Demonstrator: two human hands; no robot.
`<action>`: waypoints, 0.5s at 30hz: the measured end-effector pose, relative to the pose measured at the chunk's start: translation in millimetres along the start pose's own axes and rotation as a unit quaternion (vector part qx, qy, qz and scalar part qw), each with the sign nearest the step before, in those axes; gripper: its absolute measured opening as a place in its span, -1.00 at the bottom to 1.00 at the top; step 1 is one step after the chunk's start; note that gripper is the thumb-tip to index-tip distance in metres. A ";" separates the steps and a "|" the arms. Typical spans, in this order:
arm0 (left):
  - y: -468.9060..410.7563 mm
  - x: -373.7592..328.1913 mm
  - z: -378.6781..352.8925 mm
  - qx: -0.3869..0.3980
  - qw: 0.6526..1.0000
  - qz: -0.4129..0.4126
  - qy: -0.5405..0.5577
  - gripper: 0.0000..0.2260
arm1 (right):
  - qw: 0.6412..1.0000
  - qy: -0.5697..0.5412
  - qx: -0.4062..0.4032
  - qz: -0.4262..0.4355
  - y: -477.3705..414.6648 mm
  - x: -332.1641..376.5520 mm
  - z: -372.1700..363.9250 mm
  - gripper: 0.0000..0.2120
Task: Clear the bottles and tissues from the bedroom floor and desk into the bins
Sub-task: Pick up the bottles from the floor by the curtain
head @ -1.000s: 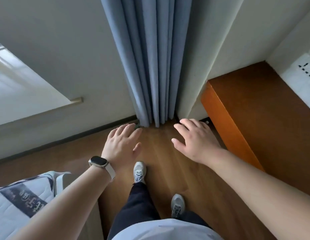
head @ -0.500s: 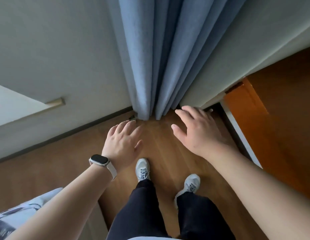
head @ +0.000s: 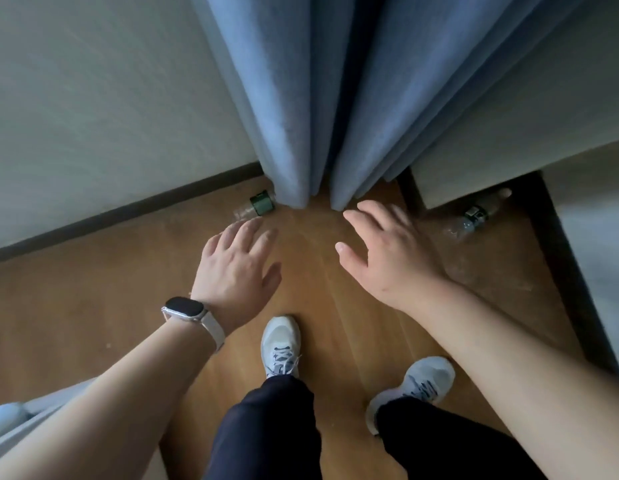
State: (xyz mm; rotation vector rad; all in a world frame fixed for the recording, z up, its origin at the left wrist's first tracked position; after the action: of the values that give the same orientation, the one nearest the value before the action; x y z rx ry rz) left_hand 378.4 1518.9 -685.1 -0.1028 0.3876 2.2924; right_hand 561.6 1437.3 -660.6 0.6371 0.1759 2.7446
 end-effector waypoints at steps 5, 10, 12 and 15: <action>-47.3 38.3 -124.2 0.025 0.999 0.038 -0.016 -0.50 | 0.998 0.021 0.050 0.017 -46.9 -55.8 -114.0 -0.45; -101.2 85.3 -226.5 0.029 0.997 0.062 -0.038 -0.47 | 0.992 0.080 0.075 0.068 -91.9 -89.8 -195.6 -0.45; -121.2 106.2 -257.4 0.034 0.995 0.082 -0.044 -0.46 | 0.990 0.096 0.069 0.080 -105.2 -98.0 -216.5 -0.44; -145.4 134.6 -288.4 0.029 0.993 0.108 -0.043 -0.45 | 0.989 0.108 0.064 0.083 -118.9 -108.2 -237.6 -0.43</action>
State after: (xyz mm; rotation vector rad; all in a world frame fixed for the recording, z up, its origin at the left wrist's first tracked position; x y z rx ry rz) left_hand 378.7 1617.6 -1020.7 0.0705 0.4397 2.4863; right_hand 580.3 1502.1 -939.5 0.3988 0.3660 2.9811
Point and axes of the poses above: each hand's wrist, its own y-axis away from the middle knuckle, its own z-axis out of the back of the hand, x = y × z, the point moved 7 cm from there along -y, towards the middle knuckle, and after that the axes turned 1 degree about -z, right-handed, at the moved point
